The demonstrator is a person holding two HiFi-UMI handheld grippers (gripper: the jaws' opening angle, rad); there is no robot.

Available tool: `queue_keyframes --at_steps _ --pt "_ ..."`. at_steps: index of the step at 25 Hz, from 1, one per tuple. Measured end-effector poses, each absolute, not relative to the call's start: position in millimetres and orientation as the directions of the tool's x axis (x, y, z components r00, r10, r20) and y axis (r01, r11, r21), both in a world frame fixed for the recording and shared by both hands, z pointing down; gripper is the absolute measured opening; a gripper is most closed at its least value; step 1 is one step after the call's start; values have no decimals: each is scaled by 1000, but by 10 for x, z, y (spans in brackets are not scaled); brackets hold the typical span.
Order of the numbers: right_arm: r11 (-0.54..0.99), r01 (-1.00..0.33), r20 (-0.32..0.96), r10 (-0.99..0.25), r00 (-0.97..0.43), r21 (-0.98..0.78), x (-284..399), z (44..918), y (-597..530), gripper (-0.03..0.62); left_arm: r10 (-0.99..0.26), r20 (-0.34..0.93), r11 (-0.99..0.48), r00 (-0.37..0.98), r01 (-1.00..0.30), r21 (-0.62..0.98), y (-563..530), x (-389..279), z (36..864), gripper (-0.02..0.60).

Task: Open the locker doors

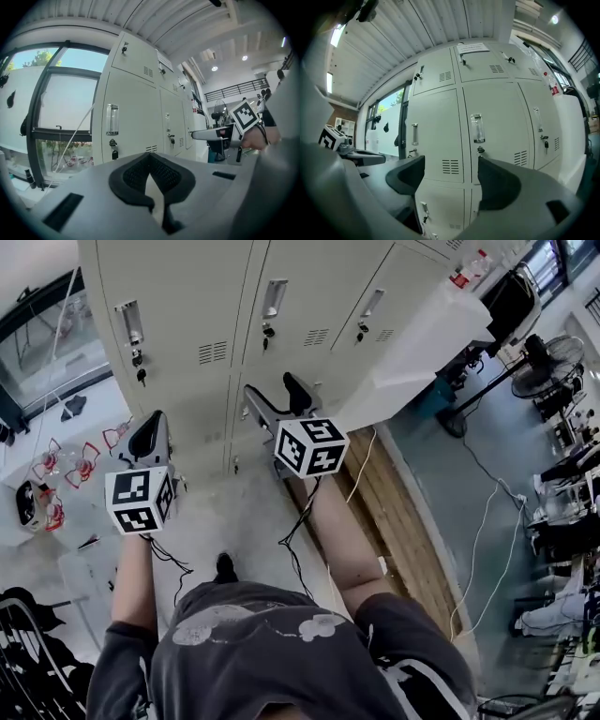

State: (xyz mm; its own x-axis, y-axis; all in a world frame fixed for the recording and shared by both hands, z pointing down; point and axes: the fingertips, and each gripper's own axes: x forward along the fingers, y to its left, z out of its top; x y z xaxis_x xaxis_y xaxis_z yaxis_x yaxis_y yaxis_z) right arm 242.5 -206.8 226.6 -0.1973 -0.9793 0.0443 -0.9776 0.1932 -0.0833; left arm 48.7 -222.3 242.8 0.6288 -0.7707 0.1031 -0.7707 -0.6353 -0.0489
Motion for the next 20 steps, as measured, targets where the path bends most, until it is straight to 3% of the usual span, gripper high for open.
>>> queue_keyframes --at_steps 20 --pt "147 -989 -7 -989 -147 -28 2873 1636 -3556 334 -752 108 -657 651 -753 -34 -2959 800 2400 9"
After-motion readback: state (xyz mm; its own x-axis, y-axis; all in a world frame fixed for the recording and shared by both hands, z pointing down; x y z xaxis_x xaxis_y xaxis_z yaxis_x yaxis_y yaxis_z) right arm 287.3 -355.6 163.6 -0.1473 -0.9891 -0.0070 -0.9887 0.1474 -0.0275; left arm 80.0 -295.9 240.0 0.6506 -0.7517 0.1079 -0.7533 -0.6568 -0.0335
